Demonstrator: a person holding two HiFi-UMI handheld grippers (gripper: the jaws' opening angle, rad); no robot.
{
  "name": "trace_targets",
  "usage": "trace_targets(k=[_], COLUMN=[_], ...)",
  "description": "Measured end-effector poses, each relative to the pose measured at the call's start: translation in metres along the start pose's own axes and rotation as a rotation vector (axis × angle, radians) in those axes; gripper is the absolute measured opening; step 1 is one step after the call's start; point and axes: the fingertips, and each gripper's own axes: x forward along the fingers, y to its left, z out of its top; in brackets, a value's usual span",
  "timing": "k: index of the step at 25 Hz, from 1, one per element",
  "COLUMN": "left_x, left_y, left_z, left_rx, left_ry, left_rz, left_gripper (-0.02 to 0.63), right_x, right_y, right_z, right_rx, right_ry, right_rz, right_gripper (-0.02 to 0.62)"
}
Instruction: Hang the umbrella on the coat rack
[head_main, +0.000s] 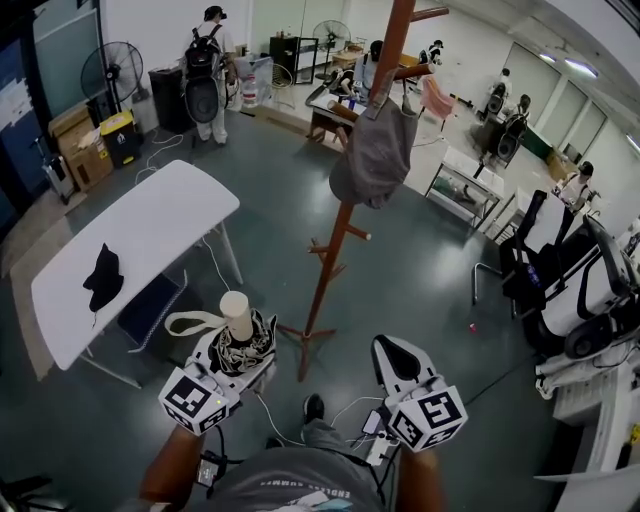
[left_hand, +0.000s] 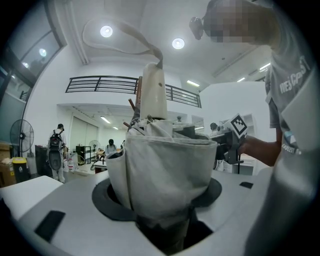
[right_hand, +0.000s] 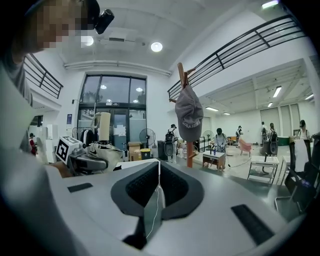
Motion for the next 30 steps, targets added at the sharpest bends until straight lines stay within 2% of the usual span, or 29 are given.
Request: trace_targets(k=[9,30], left_x=[0.035,0.111], left_y=[0.019,0.05], left_z=[-0.01,-0.069], left_rx=[-0.005,-0.108], left_ry=[0.019,0.097], left_rz=[0.038,0.052], left_gripper=[0.273,0.273], right_x=[0.025,0.056], right_y=[-0.032,-0.071], right_z=[-0.001,-0.027], right_rx=[0.002,0.034], right_ry=[0.025,0.115], right_rz=[0.018,0.027], right_gripper=[0.031,0.031])
